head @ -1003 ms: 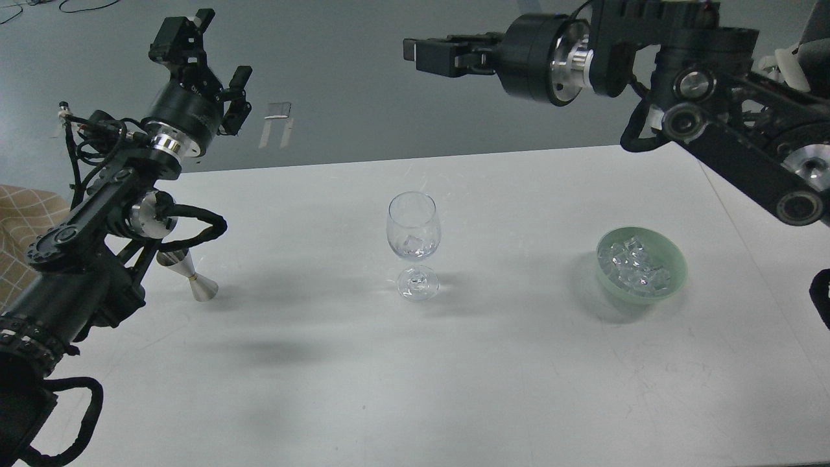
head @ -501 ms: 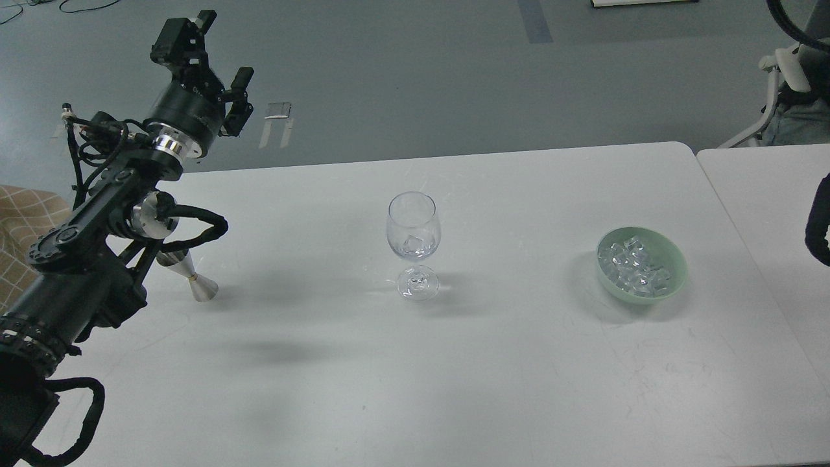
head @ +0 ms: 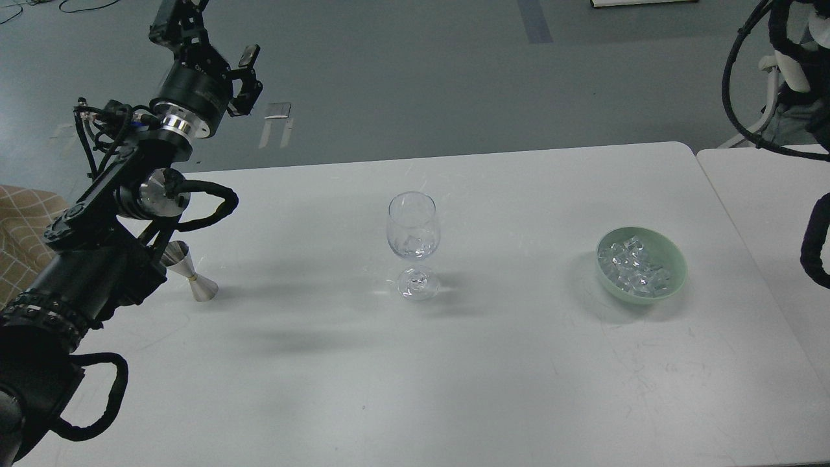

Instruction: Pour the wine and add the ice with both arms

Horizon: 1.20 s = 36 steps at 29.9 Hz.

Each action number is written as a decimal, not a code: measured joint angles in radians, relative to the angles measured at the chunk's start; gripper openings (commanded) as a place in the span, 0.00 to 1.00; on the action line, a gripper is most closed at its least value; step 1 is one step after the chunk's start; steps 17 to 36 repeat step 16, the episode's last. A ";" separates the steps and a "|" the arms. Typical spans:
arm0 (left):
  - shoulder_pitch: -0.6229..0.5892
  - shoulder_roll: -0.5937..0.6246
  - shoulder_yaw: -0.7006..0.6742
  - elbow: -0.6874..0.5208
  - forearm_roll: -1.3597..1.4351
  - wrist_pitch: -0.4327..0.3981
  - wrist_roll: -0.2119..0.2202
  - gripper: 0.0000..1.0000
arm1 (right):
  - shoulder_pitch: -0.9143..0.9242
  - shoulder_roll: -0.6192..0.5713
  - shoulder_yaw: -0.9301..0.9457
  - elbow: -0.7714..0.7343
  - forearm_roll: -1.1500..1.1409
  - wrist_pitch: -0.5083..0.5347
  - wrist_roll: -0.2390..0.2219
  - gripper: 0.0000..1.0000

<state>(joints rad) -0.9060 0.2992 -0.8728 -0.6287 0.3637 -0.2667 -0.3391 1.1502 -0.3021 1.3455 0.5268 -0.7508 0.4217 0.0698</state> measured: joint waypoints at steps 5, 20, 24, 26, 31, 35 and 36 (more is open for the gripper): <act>-0.013 -0.036 0.000 0.039 -0.007 -0.027 0.001 0.98 | -0.143 0.064 0.023 0.001 0.119 -0.014 0.046 1.00; -0.014 -0.066 -0.018 0.056 -0.052 -0.074 0.001 0.98 | -0.365 0.121 0.164 0.094 0.137 -0.016 0.052 1.00; -0.014 -0.066 -0.018 0.056 -0.052 -0.074 0.001 0.98 | -0.365 0.121 0.164 0.094 0.137 -0.016 0.052 1.00; -0.014 -0.066 -0.018 0.056 -0.052 -0.074 0.001 0.98 | -0.365 0.121 0.164 0.094 0.137 -0.016 0.052 1.00; -0.014 -0.066 -0.018 0.056 -0.052 -0.074 0.001 0.98 | -0.365 0.121 0.164 0.094 0.137 -0.016 0.052 1.00; -0.014 -0.066 -0.018 0.056 -0.052 -0.074 0.001 0.98 | -0.365 0.121 0.164 0.094 0.137 -0.016 0.052 1.00; -0.014 -0.066 -0.018 0.056 -0.052 -0.074 0.001 0.98 | -0.365 0.121 0.164 0.094 0.137 -0.016 0.052 1.00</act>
